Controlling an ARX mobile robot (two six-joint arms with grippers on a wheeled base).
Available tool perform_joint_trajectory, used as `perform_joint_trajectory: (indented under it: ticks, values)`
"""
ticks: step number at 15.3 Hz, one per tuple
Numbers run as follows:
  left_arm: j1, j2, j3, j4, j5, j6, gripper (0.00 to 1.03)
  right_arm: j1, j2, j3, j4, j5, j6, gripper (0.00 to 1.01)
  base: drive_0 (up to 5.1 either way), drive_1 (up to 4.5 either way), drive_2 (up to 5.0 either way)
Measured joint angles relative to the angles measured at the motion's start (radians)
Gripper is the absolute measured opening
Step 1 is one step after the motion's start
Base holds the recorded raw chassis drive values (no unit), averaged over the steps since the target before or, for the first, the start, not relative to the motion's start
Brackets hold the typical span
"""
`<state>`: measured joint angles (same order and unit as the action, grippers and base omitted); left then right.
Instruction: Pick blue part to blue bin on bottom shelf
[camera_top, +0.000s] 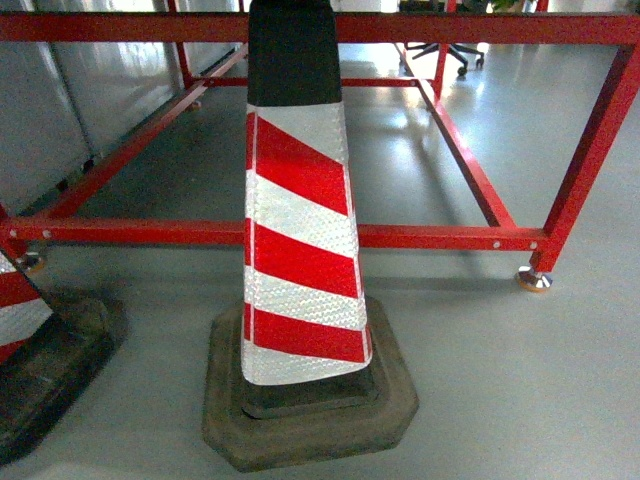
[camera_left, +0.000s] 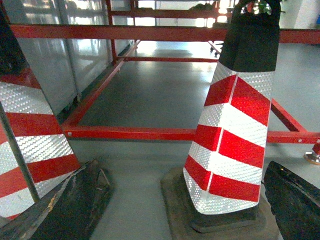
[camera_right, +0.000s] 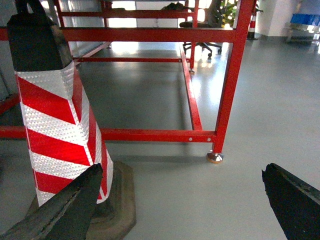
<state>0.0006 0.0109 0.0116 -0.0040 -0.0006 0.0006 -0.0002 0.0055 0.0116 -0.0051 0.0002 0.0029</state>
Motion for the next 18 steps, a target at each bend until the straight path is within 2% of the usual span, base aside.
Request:
perform_joint_trajectory:
  ticks: [18]
  values:
    - [0.0,0.0,0.0,0.0,0.0,0.0,0.98,0.0,0.0,0.0,0.0,0.0,0.0,0.98,0.0,0.0,0.0]
